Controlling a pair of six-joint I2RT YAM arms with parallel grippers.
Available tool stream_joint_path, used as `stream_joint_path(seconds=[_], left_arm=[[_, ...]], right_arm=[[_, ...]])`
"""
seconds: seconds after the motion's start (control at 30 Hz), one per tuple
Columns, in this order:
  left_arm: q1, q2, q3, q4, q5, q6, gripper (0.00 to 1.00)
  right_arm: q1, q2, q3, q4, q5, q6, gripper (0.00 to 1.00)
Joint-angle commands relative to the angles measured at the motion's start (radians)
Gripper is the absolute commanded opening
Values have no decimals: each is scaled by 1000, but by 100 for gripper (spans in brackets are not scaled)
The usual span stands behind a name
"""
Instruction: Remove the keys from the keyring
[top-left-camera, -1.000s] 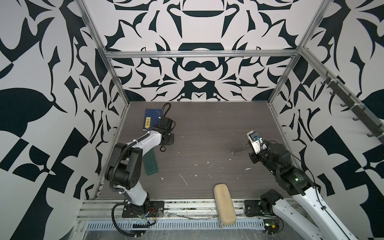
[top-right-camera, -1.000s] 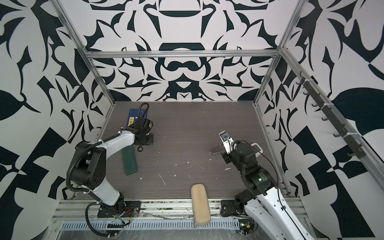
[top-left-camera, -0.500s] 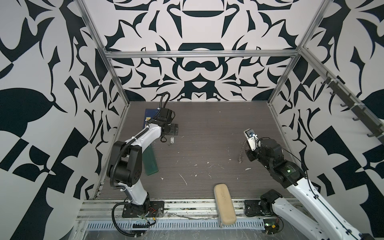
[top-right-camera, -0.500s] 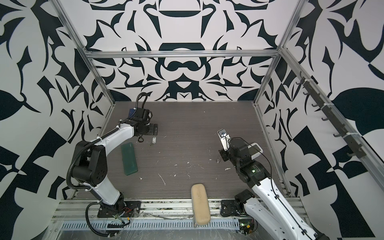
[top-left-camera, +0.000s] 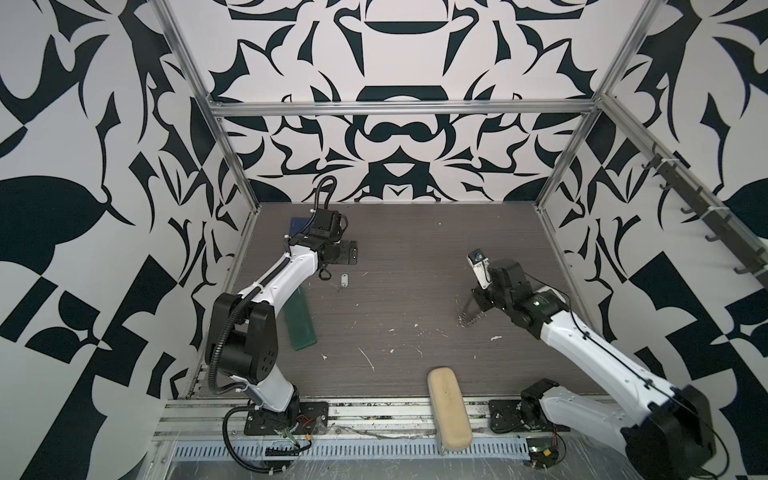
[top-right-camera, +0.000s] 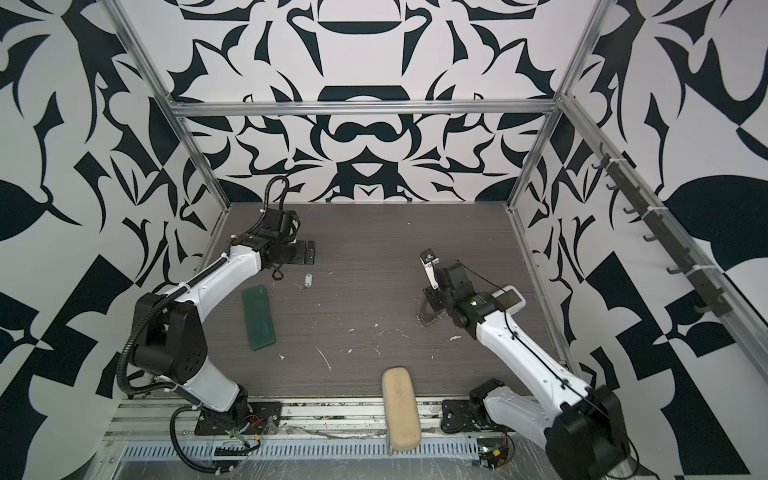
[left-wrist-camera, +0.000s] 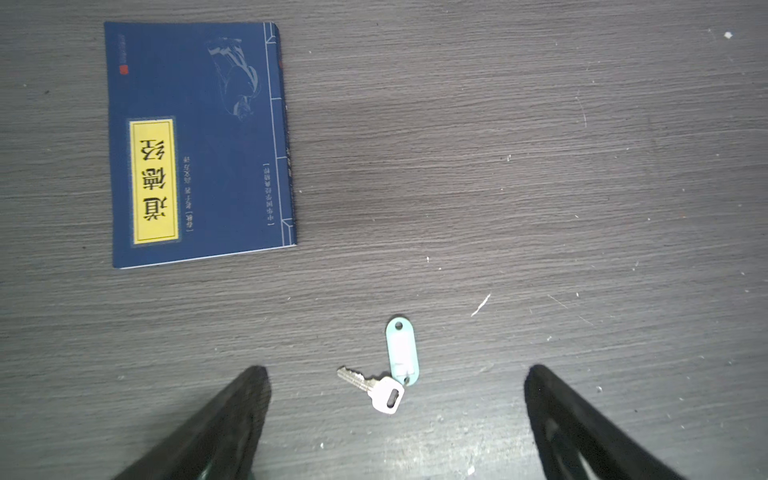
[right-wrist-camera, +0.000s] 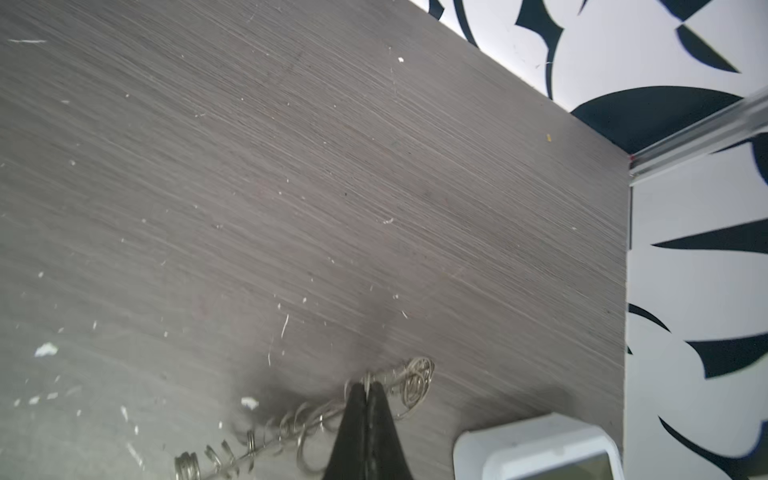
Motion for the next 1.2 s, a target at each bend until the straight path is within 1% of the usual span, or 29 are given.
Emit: stream_joint_path(seconds=[0.0,0.17,0.23,0.33,0.37,0.4,0.43,0.47,0.53,0.57,0.6,0.63,0.7,0.77,0.83,0.87,0.93,1.0,1.07,1.17], left_arm=[[4,-62,18,-44,16,-11,99],[5,-103,0,-54,20,-12,99],[5,-122,-14,-55,22,-14,99],[4,-142,-38,-50,27,-15,99],[5,-147,-43,-48,29,-16,100],[5,-151,-45,-47,30,-14,99],[4,-154,-44,-47,30,-11,99],[5,-157,-41,-47,28,-9,99],[5,-167,-39,-42,17,1,99],[5,-176,-44,-25,6,5,100],[5,-190,-56,0,-1,10,99],[5,-210,-82,45,-7,19,100],[5,-257,-150,158,-24,39,99],[6,-312,-251,303,-76,52,99],[6,-387,-357,455,-119,74,99],[6,-419,-416,537,-144,79,100],[8,-469,-527,693,-183,94,99],[11,-494,-622,809,-188,133,99],[12,-503,-671,849,-212,154,99],[14,-503,-720,908,-307,143,99]], right_arm=[[-3,127,108,84,6,25,0],[-26,413,246,92,-4,30,0],[-39,508,298,88,-3,34,0],[-63,605,376,75,-3,30,0],[-70,626,404,63,-5,26,13],[-75,639,428,44,-38,19,28],[-82,646,455,18,-47,11,58],[-85,641,474,-3,-38,11,82],[-89,599,483,-24,-24,6,95],[-94,561,470,-18,23,9,96],[-103,521,448,-2,32,11,97],[-119,469,407,28,45,28,99],[-161,363,285,136,65,84,99],[-208,256,99,320,106,138,99],[-241,180,-77,499,112,161,99],[-247,152,-156,584,138,176,100],[-251,119,-278,743,183,182,100],[-252,110,-371,876,193,166,99],[-252,127,-447,1028,162,132,99],[-252,213,-505,1230,144,98,100]])
